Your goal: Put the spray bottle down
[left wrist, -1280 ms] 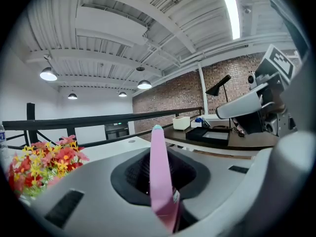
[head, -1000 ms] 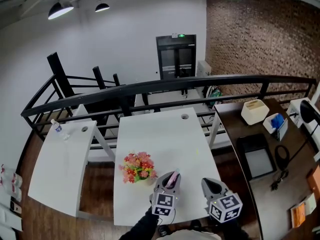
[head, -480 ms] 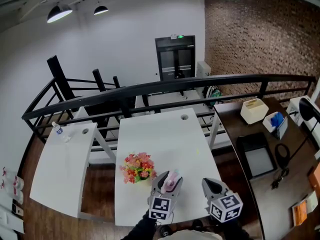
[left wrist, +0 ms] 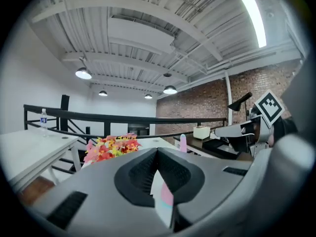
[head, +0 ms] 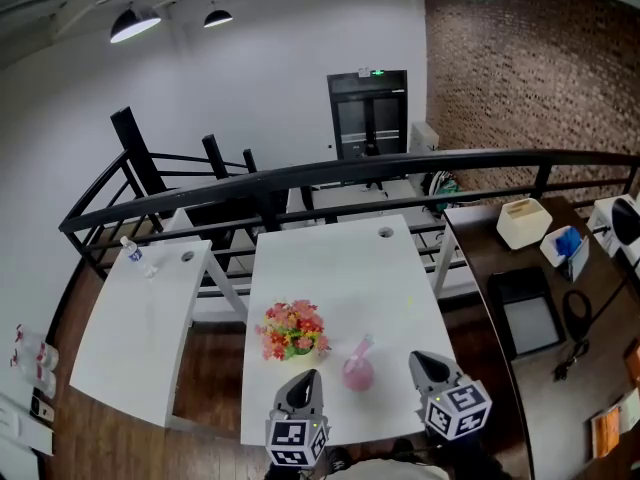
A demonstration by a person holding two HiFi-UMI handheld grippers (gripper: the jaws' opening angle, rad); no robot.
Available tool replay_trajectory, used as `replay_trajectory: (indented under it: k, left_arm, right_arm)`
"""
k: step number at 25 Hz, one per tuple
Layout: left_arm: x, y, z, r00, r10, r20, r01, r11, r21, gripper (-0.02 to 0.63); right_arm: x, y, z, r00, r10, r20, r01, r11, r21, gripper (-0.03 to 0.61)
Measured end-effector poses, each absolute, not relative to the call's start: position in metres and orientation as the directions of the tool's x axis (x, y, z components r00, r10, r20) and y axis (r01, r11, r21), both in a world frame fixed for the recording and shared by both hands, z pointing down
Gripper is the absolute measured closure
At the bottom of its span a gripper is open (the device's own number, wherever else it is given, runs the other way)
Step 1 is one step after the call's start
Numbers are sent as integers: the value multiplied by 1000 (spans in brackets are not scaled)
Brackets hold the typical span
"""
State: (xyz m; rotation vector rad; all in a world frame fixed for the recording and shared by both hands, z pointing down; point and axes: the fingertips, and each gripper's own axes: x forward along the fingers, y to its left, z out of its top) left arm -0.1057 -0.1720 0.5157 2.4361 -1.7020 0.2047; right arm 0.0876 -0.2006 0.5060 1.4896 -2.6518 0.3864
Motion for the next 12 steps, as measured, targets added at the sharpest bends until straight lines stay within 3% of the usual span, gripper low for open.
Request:
replay_trajectory:
  k: [12]
  left_arm:
    - [-128,-157,510,307,-916,260,-952,-294,88,624]
  right_arm:
    - [62,-207,494,-574,-801,170,-818,555,-149,595]
